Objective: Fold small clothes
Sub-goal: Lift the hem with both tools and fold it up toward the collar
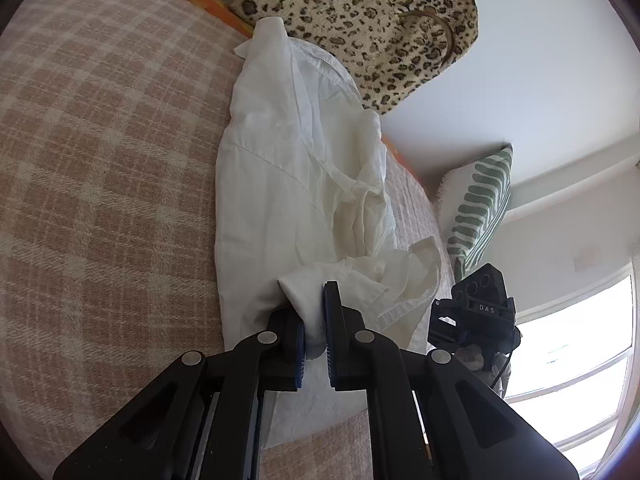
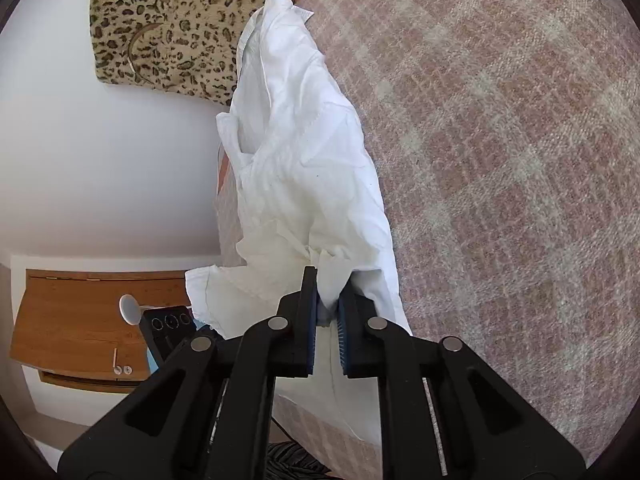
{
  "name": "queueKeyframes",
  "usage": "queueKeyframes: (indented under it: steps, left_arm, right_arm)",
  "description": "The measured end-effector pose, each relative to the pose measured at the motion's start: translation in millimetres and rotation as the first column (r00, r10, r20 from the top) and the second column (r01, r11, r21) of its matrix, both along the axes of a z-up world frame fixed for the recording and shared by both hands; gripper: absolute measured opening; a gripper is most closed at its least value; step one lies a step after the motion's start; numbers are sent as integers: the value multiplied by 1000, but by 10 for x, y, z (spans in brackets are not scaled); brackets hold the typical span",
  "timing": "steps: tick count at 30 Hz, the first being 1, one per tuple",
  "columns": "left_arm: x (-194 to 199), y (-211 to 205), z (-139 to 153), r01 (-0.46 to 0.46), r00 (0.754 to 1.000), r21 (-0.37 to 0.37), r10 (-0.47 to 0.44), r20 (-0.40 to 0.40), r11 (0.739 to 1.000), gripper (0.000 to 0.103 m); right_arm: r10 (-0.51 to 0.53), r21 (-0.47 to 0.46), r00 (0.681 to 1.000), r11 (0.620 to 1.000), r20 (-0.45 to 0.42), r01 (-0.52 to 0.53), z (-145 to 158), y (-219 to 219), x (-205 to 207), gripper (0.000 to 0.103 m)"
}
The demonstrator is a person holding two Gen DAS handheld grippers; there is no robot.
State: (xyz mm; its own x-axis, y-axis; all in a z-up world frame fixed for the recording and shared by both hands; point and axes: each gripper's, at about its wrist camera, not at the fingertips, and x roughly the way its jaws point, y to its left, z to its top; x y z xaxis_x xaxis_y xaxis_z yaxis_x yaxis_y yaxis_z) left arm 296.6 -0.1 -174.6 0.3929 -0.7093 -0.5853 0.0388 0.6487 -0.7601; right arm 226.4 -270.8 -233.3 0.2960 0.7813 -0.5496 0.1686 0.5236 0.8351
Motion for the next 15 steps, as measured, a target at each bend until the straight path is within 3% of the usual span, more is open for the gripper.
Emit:
queueKeyframes:
  steps: [5,8,10,12,13,14,15]
  left_arm:
    - [101,68,-11,-10,998,-46,7,-62,999,12]
    - [115,97,75,-3,999,-61,0,-43,998,14]
    - [97,106,134,0,1000,-41,-1,-26,999,22]
    - [94,101,189,-3,1000,-21,3,-2,1000,31]
    - [100,95,210,-8,1000,-4,8,9,1000,35]
    - [104,96,218,-13,1000,5,13,13,1000,38]
    - [116,100,220,-13,1000,3,13,13,1000,38]
  right_arm:
    - [-24,40,999,999,-36,25,-33,-78,3,10]
    - [-10,26,1000,1000,-21,11,26,-77,15,12]
    - [7,5,1000,1000,6,-7,106,-69,3,16]
    - [17,-18,999,1000,46,-16,210,-63,7,34]
    - [5,-33,997,999,72,-3,271,-91,-3,57]
    - [-17,-39,995,999,95,21,328,-131,-15,74]
    - [-40,-28,992,999,120,44,383,-186,-36,75]
